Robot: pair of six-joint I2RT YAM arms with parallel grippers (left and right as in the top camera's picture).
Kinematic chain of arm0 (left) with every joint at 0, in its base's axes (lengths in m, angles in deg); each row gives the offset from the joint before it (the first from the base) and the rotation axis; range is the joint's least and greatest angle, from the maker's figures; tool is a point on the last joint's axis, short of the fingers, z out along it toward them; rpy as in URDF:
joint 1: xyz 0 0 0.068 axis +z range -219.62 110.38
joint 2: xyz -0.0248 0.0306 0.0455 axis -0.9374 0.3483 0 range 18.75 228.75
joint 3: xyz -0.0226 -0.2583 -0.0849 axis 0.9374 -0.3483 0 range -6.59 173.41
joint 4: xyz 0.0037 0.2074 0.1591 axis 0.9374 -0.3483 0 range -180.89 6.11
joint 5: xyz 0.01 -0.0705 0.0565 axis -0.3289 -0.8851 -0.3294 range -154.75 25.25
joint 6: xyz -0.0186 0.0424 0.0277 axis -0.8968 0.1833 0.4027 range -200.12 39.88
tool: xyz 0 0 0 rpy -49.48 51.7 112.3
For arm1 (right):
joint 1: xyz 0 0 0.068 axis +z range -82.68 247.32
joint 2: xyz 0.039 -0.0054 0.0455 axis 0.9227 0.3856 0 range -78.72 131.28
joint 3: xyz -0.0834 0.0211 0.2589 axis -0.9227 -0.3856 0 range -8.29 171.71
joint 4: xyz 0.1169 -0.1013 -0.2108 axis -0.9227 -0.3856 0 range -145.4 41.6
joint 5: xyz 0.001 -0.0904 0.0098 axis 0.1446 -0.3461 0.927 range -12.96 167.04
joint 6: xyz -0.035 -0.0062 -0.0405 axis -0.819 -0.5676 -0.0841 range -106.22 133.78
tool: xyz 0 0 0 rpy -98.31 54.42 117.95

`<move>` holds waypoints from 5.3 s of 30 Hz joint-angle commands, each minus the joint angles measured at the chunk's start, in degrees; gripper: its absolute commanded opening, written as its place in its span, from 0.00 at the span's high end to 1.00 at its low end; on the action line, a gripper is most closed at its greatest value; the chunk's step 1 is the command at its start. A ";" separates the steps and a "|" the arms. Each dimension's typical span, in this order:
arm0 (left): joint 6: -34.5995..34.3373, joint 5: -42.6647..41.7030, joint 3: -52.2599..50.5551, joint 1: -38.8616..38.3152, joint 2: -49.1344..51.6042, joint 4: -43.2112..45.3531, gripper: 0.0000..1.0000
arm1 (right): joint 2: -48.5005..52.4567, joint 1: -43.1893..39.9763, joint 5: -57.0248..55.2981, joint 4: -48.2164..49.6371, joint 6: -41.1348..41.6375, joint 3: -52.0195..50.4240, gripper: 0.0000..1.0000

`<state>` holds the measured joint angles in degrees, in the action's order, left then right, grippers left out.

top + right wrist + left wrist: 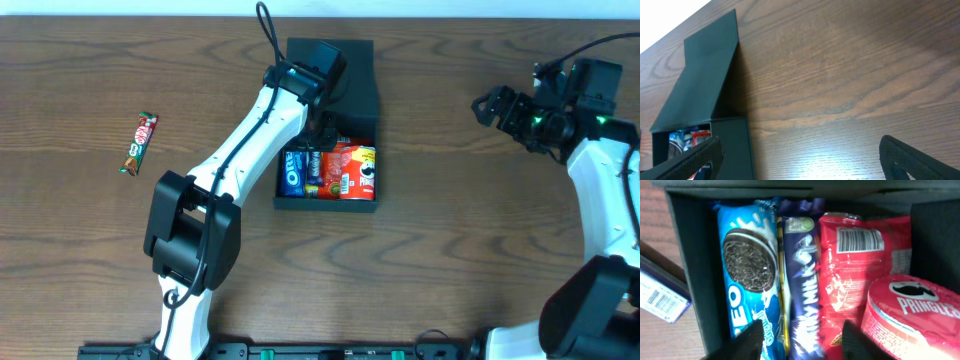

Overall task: Pack container
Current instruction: 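Carry the Dairy Milk bar into the box and release, then move left gripper to the red KitKat bar and grasp it, then carry the KitKat bar into the box and release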

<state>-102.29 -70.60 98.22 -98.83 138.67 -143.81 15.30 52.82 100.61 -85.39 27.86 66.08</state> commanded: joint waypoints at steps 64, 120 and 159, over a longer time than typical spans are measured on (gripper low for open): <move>53.92 -0.59 -23.30 48.72 -2.58 27.45 0.00 | -0.76 -0.42 0.46 -6.12 0.50 0.94 0.01; 34.69 -2.78 -13.62 48.04 -2.62 20.65 0.87 | -0.76 -0.44 0.46 -6.27 0.70 0.94 0.01; 1.99 -4.98 -5.62 -0.55 -5.27 4.20 0.93 | -0.76 -4.33 0.44 -2.47 1.07 0.94 0.01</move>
<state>-97.53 -78.38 93.57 -99.61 135.02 -139.33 15.30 48.86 100.61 -87.95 28.69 66.08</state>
